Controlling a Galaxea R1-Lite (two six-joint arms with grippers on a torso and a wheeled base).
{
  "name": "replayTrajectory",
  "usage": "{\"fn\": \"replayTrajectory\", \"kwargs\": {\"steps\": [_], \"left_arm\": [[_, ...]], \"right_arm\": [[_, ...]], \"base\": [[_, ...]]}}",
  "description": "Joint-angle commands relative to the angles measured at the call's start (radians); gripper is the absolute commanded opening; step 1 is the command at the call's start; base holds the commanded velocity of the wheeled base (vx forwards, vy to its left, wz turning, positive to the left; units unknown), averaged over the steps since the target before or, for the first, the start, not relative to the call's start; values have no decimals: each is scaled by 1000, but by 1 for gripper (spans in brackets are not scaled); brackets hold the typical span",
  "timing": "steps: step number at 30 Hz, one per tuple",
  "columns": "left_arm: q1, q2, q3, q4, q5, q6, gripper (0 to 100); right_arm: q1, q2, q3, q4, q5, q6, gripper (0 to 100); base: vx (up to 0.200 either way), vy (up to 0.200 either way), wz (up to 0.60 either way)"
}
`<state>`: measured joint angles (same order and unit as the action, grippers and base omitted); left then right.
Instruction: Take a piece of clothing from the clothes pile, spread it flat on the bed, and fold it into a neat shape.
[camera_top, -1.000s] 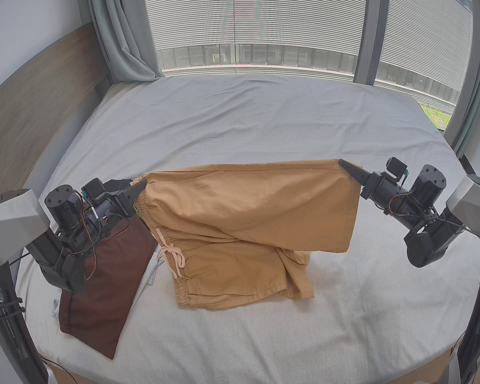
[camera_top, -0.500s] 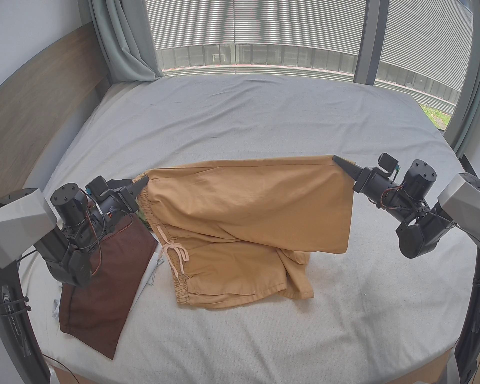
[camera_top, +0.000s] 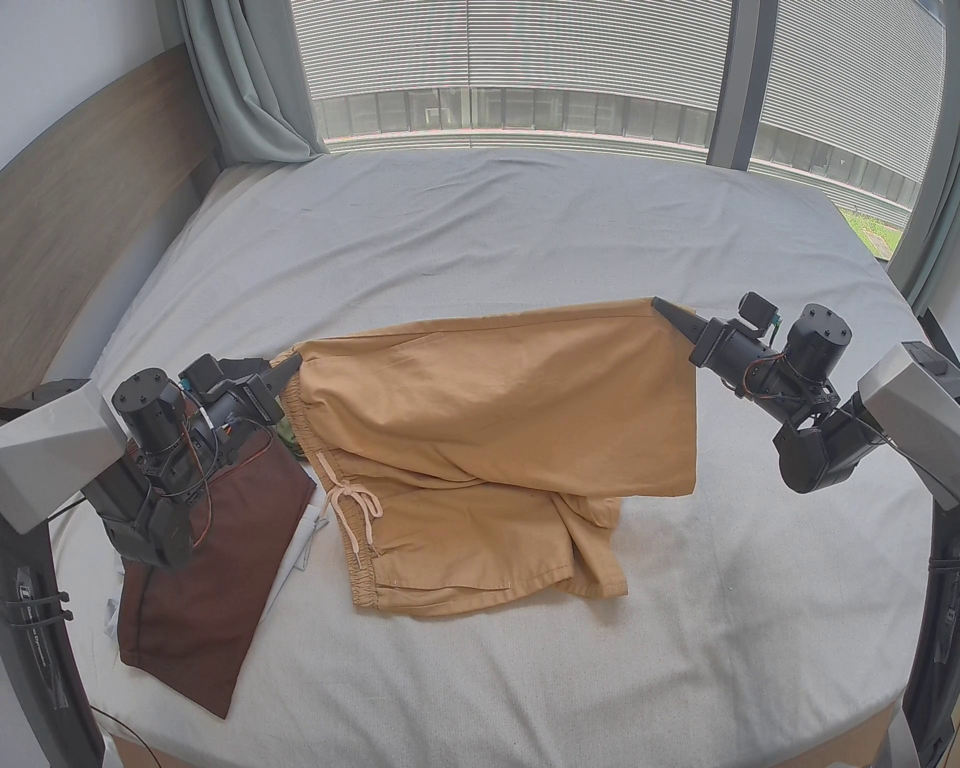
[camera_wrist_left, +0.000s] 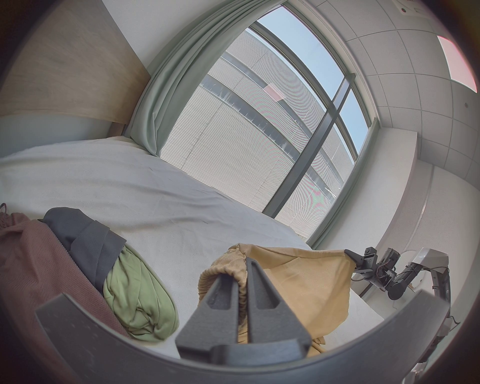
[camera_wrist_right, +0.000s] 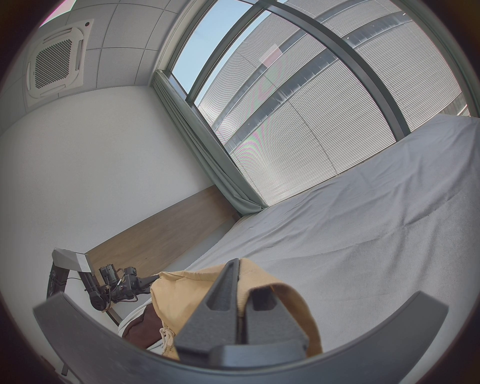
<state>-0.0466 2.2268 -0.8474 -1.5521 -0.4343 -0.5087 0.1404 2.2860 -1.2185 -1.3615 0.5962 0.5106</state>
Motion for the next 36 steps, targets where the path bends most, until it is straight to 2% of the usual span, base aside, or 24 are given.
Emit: {"fn": "replayTrajectory", "kwargs": {"steps": [1,15,20,36], "left_arm": [[-2,43,-41,0,17,-1,0],[1,109,-122,1,34,-10,0],[1,128,-154,0,32,-68,0],[17,249,-309,1,57,-100,0]], "right_arm": [[1,43,-68,25,-1,-1,0],[5,121,-236,136,-10,-4,0],[7,150,-292,163,-10,-3,0],[8,316,-624,371,-9,-4,0]], "base": [[0,0,0],[0,0,0],[0,0,0],[0,0,0]]}}
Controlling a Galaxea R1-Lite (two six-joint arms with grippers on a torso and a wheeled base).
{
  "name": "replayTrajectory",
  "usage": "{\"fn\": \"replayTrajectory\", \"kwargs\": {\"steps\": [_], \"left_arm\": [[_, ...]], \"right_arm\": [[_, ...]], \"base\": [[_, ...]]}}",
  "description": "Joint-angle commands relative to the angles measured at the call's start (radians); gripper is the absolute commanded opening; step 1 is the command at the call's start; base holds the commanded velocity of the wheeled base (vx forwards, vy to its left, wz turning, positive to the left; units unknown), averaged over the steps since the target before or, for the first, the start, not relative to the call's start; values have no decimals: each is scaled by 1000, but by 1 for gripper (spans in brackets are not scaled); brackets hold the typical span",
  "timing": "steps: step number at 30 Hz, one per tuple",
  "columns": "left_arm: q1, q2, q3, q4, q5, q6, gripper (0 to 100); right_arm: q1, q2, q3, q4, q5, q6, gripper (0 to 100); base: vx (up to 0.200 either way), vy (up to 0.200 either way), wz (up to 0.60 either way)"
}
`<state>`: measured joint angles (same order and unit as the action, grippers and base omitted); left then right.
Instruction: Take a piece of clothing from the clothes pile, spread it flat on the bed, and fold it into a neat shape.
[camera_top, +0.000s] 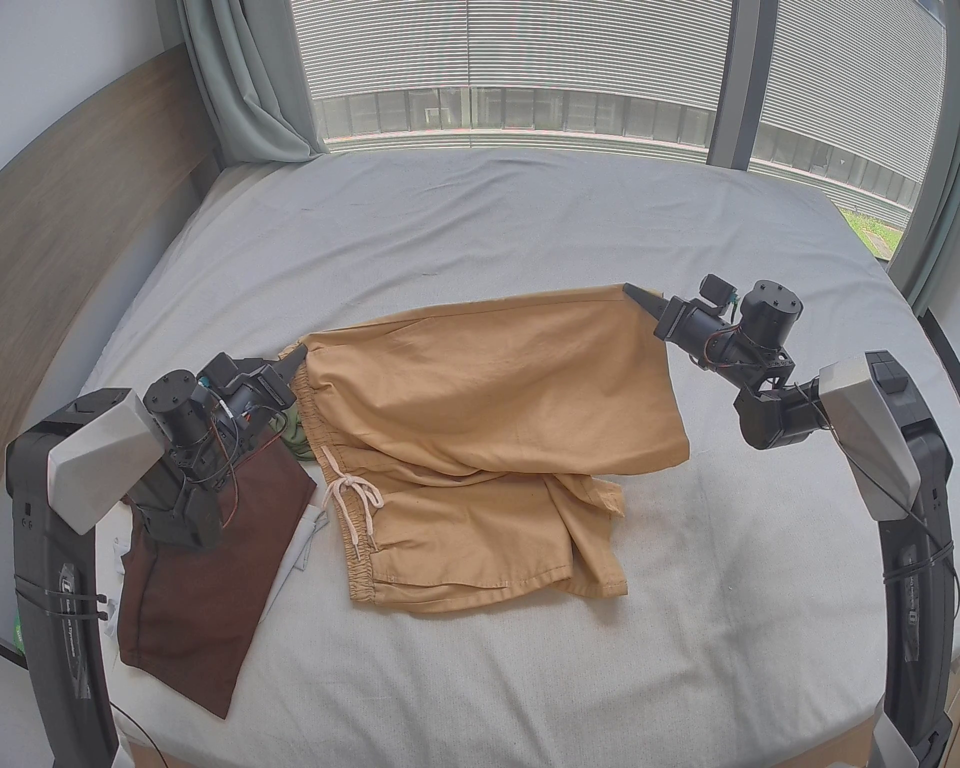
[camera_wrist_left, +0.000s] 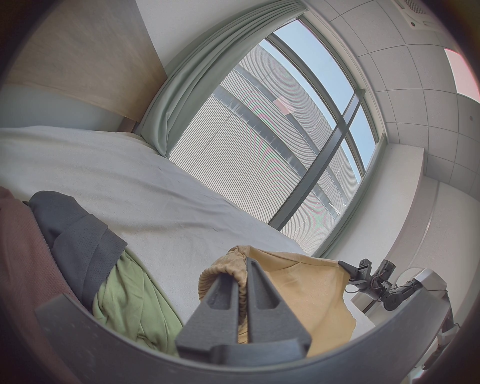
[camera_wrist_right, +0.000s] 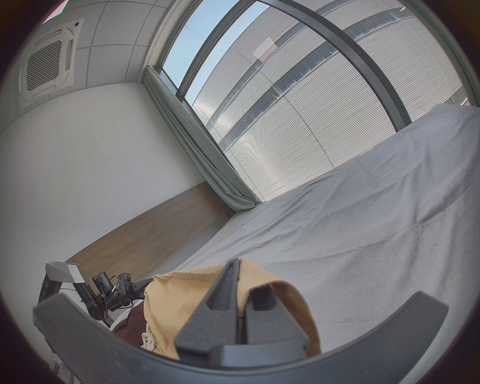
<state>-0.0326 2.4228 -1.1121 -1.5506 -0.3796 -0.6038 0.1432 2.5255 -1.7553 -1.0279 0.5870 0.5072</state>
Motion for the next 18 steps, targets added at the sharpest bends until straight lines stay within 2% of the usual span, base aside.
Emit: {"fn": "replayTrajectory", "kwargs": {"steps": [1,12,18], "left_arm": [[3,58,-51,0,2,-8,0],[8,101,-95,0,2,-24,0],[8,104,-115,1,2,-31,0]], "right_arm": [[6,84,-102,46,0,-1,0],[13,159,-240,111,0,1,0],[19,179,-245,146,0,-1,0]], "base": [[0,0,0],[0,0,0],[0,0,0]]}}
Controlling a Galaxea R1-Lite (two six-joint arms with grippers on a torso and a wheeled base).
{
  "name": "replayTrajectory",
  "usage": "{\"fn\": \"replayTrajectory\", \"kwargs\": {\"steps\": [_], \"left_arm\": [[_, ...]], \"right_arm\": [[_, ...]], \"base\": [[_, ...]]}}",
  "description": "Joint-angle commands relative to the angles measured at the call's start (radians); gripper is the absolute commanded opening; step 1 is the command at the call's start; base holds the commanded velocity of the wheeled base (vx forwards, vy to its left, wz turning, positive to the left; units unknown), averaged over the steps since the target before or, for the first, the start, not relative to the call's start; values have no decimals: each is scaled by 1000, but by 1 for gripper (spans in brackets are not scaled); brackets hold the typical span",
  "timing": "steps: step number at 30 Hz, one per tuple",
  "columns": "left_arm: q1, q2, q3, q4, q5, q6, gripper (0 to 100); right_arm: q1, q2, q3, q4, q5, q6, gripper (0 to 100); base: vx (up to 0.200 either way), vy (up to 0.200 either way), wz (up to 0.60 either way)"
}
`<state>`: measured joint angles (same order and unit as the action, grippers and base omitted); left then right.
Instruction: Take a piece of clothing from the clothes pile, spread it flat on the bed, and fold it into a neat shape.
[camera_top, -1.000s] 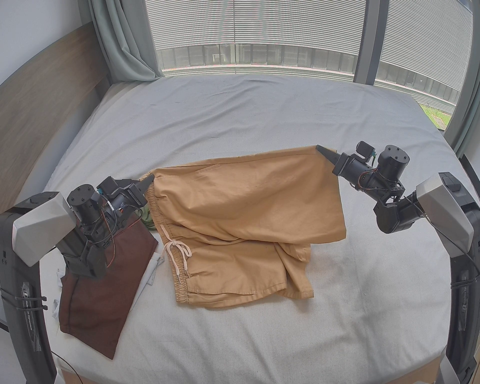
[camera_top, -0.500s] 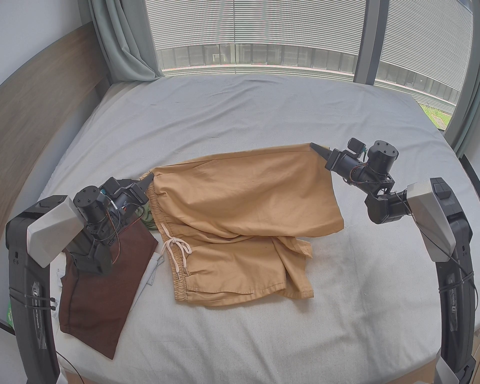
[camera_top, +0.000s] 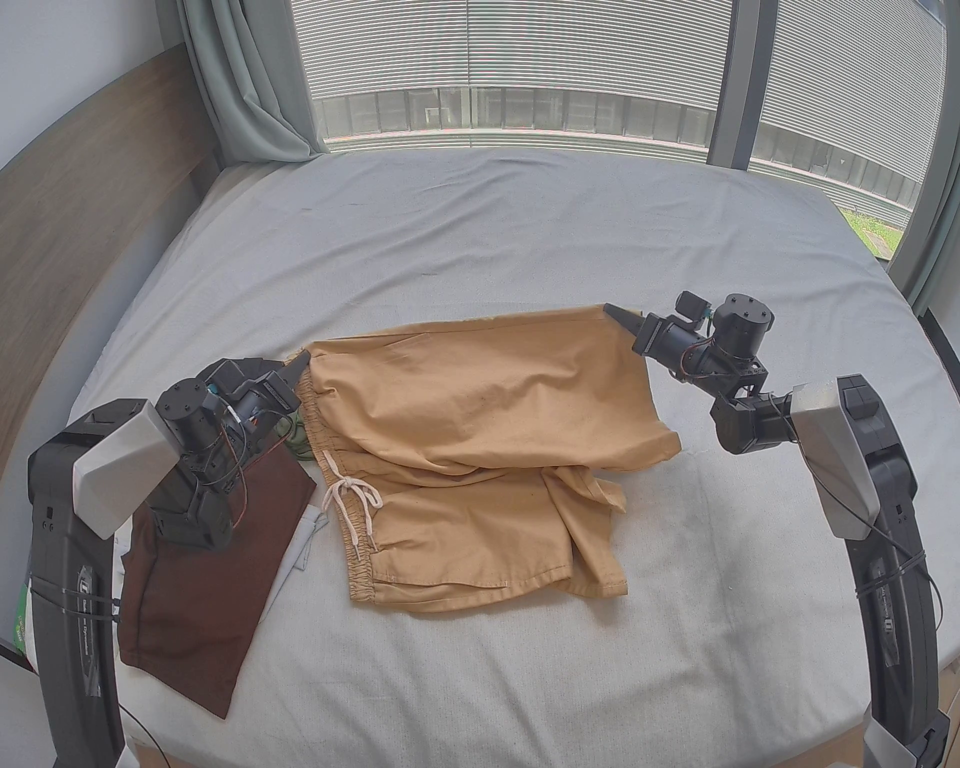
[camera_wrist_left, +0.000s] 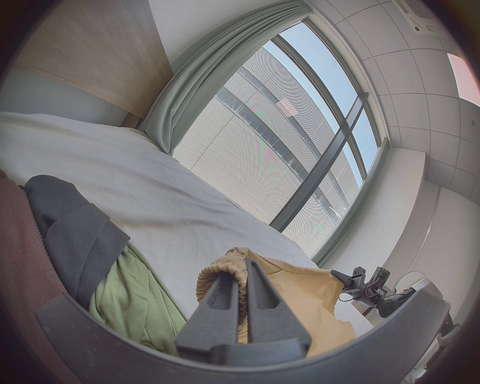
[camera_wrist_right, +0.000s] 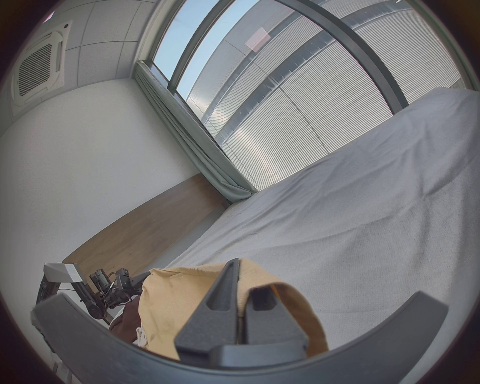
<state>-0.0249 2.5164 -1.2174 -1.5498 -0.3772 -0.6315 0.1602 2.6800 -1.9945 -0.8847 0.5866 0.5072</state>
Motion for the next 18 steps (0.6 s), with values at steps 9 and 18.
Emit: {"fn": "replayTrajectory", "kwargs": {"steps": [9,18], "left_arm": [[0,27,-31,0,0,-16,100],[-15,25,7,2,1,-70,100]], "right_arm": [[7,29,-6,50,-1,1,100],[12,41,-6,50,-39,-1,100]], "base": [[0,0,0],[0,0,0]]}}
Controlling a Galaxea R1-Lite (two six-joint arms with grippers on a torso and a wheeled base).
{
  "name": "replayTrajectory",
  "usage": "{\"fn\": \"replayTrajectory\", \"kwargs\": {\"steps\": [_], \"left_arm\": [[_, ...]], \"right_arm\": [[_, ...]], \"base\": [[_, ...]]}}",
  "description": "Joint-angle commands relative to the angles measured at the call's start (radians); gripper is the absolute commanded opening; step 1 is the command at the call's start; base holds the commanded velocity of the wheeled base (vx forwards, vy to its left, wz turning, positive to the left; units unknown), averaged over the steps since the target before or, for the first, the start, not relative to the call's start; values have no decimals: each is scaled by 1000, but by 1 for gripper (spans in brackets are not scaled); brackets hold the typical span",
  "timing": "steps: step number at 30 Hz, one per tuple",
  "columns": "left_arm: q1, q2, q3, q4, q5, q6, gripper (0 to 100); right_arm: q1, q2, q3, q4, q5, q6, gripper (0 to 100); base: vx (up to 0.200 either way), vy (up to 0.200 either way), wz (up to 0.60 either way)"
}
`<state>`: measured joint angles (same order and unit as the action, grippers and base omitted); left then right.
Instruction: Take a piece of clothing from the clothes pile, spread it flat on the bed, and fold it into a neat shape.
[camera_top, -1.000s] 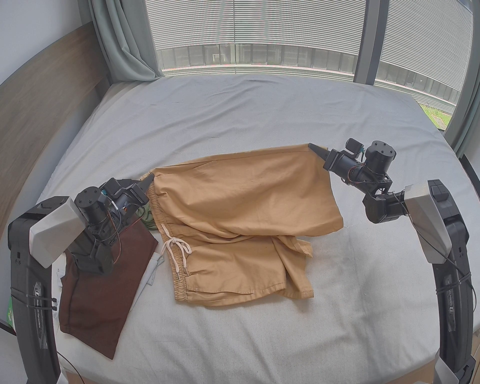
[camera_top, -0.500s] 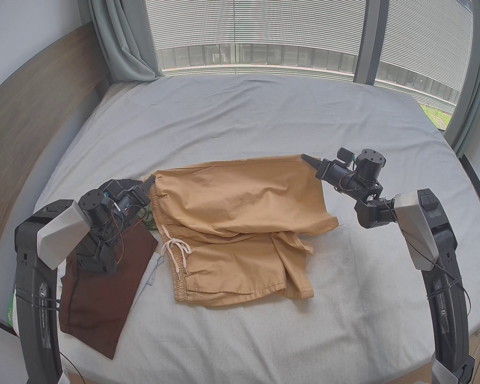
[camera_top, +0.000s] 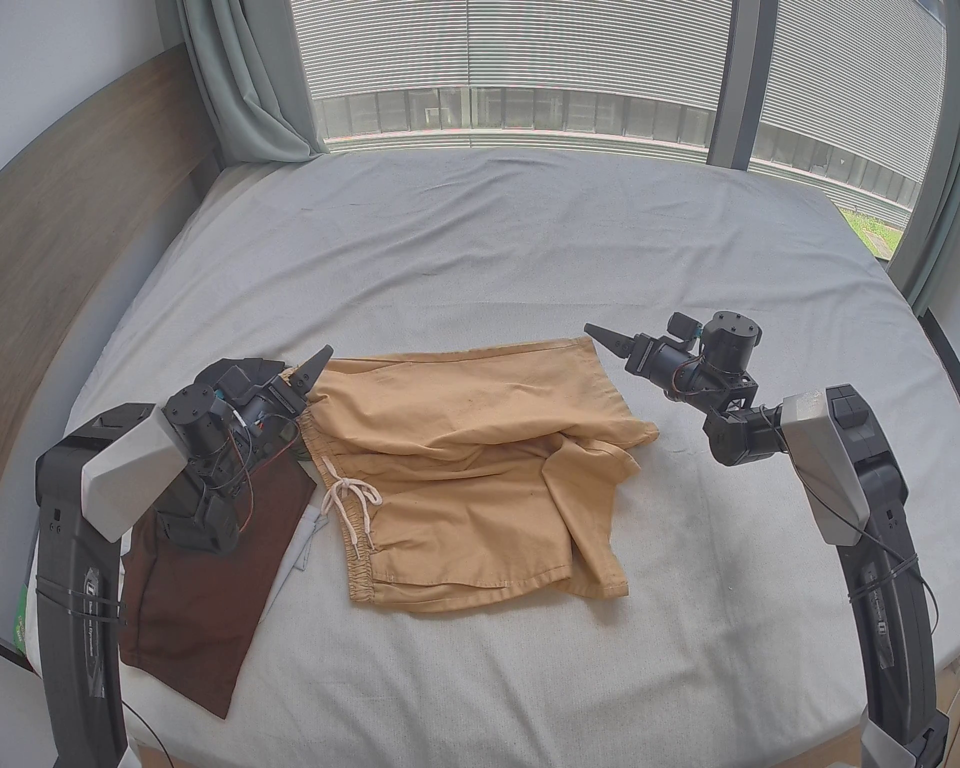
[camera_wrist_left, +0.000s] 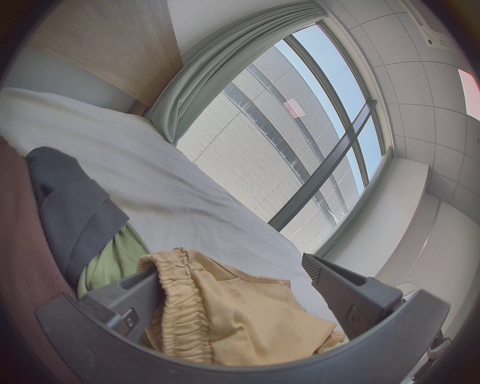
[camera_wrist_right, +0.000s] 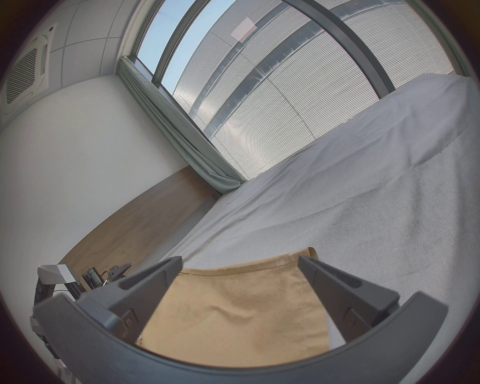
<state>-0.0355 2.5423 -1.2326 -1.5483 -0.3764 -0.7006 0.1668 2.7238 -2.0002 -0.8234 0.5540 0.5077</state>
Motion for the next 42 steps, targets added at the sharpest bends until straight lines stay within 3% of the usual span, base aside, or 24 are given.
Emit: {"fn": "replayTrajectory", "kwargs": {"steps": [1,6,17,20,29,35,42], "left_arm": [[-4,-4,31,1,1,0,100],[-4,-30,102,-3,-9,3,100],[-3,-155,303,-3,-18,56,100],[-3,-252,421,-3,-33,113,100],[9,-393,624,-4,-84,125,100],[6,-491,722,-4,-165,125,100],[0,-544,762,-4,-188,147,100]], "right_arm": [[8,-10,0,-26,-8,-3,100],[25,-79,54,-94,-9,-6,100],[42,-251,405,-230,-11,-8,100],[43,-334,621,-372,-9,-12,100],[91,-467,926,-585,-8,-9,100],[108,-564,1100,-622,-8,2,100],[102,-676,1275,-615,-8,3,100]], "base": [[0,0,0],[0,0,0],[0,0,0],[0,0,0],[0,0,0],[0,0,0],[0,0,0]]}}
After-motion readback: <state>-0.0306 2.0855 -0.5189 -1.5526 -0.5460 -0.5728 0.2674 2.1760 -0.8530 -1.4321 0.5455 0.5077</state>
